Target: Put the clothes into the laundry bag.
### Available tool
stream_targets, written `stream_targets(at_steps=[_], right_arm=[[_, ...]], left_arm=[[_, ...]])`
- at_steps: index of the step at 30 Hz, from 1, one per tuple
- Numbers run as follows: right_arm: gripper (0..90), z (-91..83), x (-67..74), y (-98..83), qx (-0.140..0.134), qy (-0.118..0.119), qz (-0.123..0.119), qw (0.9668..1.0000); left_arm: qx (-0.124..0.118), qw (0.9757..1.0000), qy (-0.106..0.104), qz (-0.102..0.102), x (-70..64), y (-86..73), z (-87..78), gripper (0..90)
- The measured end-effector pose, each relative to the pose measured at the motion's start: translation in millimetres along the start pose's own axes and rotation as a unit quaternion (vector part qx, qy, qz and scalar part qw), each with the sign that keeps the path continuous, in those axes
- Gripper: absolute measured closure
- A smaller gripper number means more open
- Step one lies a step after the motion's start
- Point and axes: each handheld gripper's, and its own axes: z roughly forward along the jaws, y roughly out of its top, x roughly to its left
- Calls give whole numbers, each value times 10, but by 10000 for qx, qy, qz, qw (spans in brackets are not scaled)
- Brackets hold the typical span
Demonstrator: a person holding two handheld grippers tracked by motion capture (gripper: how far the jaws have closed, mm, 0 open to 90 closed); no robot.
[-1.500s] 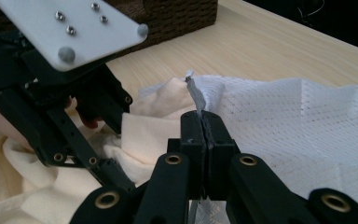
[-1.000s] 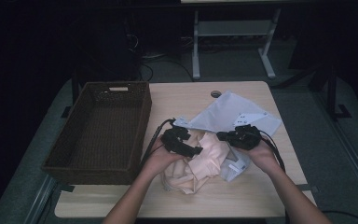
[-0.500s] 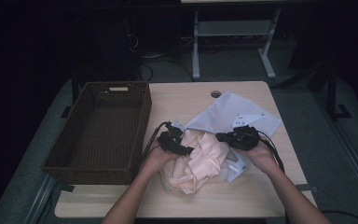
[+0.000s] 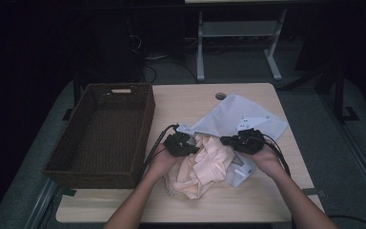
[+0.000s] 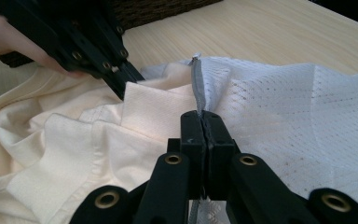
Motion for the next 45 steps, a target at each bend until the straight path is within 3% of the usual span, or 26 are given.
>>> stream_targets(at_steps=[4, 9, 14, 17, 19, 22, 24, 29, 30, 32, 35, 38, 42, 45], right_arm=[[879, -7, 12, 12, -35, 16, -23, 10000], [879, -43, 19, 59, -201, 142, 43, 9997], [879, -37, 69, 74, -204, 281, 25, 9994], [879, -27, 86, 70, -171, 297, -5, 9994], [879, -23, 87, 53, -112, 269, -13, 9996], [879, -27, 67, 36, -112, 252, 4, 9996], [879, -29, 61, 33, -109, 246, 12, 9996], [879, -35, 57, 33, -111, 216, 19, 9997], [879, -33, 58, 32, -102, 210, 18, 9997], [879, -32, 57, 32, -99, 208, 20, 9997], [879, -30, 50, 28, -80, 190, 15, 9998], [879, -25, 42, 20, -71, 191, 37, 9998], [879, -25, 36, 12, -44, 165, 21, 9999], [879, -22, 30, 4, -37, 167, 14, 9999]], left_arm=[[-204, 9995, -183, 171, -138, 126, -46, 888], [-112, 9993, -98, 351, -235, 230, 63, 888], [-14, 9996, 118, 242, -200, 305, 322, 882], [47, 9997, 125, 215, -181, 284, 393, 872], [58, 9998, 107, 135, -161, 243, 414, 785], [29, 9996, 200, 172, -160, 236, 363, 648], [-42, 9994, 270, 205, -167, 229, 273, 611], [-270, 9996, 51, -3, -187, 186, 60, 403], [-263, 9996, -65, -57, -204, 161, 16, 318], [-244, 9996, -128, -88, -220, 145, 1, 276], [-46, 9997, -243, -81, -277, 93, 7, 138], [102, 9997, -198, -25, -341, 40, 75, 116], [345, 9991, 202, 166, -372, 5, 217, 102], [496, 9983, 286, 149, -344, -29, 318, 101]])
